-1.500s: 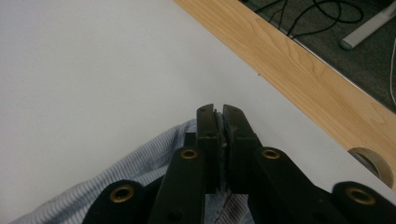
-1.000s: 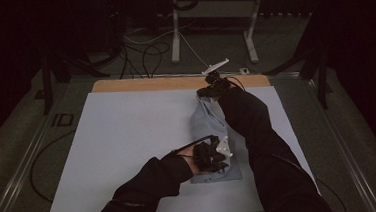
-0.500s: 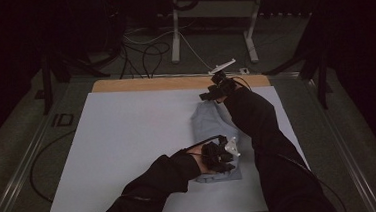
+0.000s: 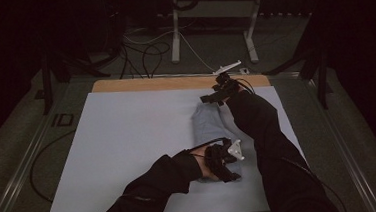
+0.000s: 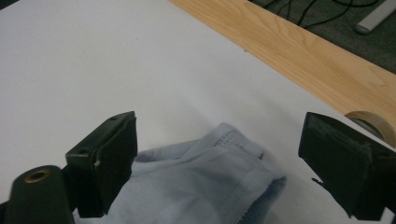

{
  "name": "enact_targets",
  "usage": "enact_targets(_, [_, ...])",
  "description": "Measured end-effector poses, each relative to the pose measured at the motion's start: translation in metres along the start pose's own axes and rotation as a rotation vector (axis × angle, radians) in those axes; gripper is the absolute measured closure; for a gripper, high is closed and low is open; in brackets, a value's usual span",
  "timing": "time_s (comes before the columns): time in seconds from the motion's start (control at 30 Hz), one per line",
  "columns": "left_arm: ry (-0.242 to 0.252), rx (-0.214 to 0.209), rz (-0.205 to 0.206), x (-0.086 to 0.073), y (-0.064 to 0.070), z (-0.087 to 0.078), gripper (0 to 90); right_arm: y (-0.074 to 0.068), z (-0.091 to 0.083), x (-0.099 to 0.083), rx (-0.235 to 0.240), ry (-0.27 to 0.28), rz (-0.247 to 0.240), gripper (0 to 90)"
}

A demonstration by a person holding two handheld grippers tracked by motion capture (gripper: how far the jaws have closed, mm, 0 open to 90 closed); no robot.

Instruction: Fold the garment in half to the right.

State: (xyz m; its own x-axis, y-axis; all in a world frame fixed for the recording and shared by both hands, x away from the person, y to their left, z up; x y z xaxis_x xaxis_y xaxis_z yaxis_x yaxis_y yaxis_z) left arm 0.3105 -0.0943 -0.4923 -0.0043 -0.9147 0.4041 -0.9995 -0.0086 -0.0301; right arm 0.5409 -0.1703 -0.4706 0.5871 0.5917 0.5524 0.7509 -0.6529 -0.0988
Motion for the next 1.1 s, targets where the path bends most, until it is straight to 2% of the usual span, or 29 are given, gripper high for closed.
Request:
enact_targets(0.27, [0.002, 0.004, -0.01, -0.006, 0.0, -0.011, 43.3, -0.007, -0.004, 0.0, 0.008, 0.016, -0.013, 11.8])
enact_targets(0.53, [0.003, -0.002, -0.028, -0.024, -0.002, -0.026, 39.8, -0.015, -0.012, -0.007, -0.001, 0.04, -0.032, 11.8])
enact_targets(0.7, [-0.003, 0.017, -0.083, -0.04, -0.003, -0.035, 29.0, -0.02, -0.013, -0.018, -0.012, 0.03, -0.053, 11.8])
enact_targets(0.77, [0.002, 0.014, -0.098, -0.047, -0.003, -0.038, 23.3, -0.022, -0.015, -0.023, -0.011, 0.036, -0.056, 11.8])
enact_targets(0.8, [0.001, -0.001, -0.092, -0.051, -0.003, -0.04, 20.7, -0.022, -0.016, -0.025, -0.011, 0.043, -0.054, 11.8])
enact_targets(0.83, [0.01, -0.004, -0.091, -0.054, -0.003, -0.042, 14.9, -0.022, -0.018, -0.028, -0.011, 0.049, -0.056, 11.8])
enact_targets(0.9, [0.024, 0.015, -0.111, -0.062, -0.004, -0.046, 13.5, -0.02, -0.02, -0.033, -0.012, 0.055, -0.048, 11.8])
enact_targets(1.0, [0.036, 0.008, -0.132, -0.07, -0.003, -0.048, 2.1, -0.017, -0.02, -0.04, -0.008, 0.04, -0.062, 9.9])
enact_targets(1.07, [0.061, 0.024, -0.145, -0.077, -0.002, -0.051, 0.4, -0.013, -0.018, -0.043, 0.001, 0.03, -0.048, 10.0])
enact_targets(1.1, [0.07, 0.017, -0.155, -0.081, -0.001, -0.053, 0.3, -0.011, -0.018, -0.045, 0.004, 0.03, -0.034, 10.0])
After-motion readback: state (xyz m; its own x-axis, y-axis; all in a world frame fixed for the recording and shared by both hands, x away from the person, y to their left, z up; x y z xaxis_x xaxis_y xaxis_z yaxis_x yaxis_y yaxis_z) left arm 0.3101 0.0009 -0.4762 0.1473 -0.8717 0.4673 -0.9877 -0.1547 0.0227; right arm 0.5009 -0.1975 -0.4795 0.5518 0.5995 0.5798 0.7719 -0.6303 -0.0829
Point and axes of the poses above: each handheld gripper's, and its own axes: z roughly forward along the jaws, x roughly out of its top, y roughly to its right, the point moved 3 cm from there along z, roughly forward along the jaws, and after that the axes turned 14 degrees about -y, right-handed, at the moved point
